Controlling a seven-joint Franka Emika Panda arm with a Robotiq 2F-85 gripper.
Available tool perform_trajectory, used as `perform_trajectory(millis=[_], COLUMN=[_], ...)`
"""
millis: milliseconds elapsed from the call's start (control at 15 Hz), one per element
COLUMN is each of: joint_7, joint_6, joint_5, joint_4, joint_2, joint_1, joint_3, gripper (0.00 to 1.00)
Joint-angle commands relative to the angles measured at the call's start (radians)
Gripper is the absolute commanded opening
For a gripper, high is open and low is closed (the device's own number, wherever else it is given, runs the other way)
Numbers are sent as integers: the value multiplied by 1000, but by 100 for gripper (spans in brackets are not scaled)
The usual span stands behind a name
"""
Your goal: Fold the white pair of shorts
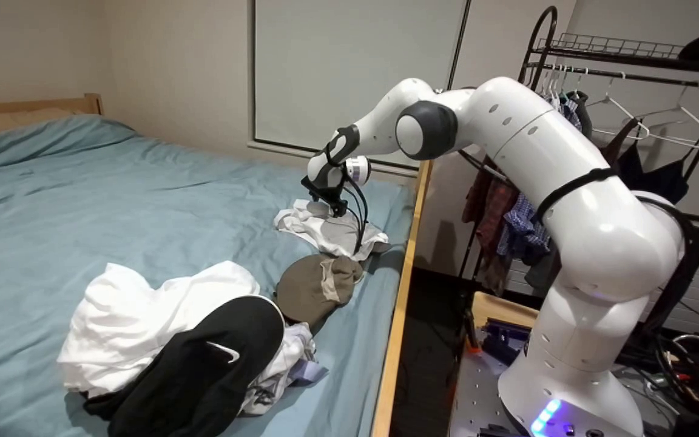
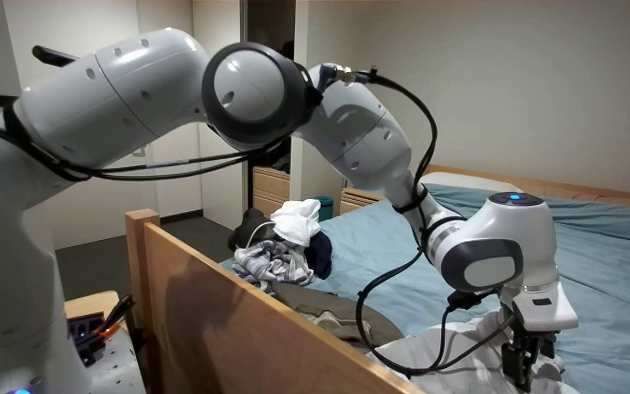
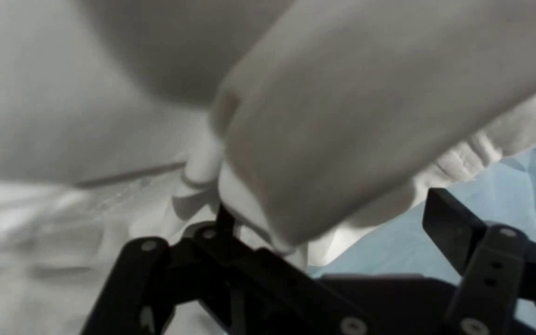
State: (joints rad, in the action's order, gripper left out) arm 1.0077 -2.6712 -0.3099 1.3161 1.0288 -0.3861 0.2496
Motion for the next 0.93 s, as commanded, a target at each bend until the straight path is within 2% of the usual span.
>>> perform_trajectory(millis=[0, 267, 400, 467, 600, 867], joint_7=[-3, -3, -73, -56, -84, -209], joint_6=[6, 9, -33, -55, -82, -71], joint_5=[-6, -5, 30, 55, 92, 170], joint_4=[-26, -41, 66, 125, 223, 340], joint_2=[17, 26, -47, -88, -186, -357], joint_1=[-1, -3, 15, 52, 79, 94], joint_3=[4, 4, 0, 45, 83, 125], gripper=[100, 100, 100, 100, 100, 100])
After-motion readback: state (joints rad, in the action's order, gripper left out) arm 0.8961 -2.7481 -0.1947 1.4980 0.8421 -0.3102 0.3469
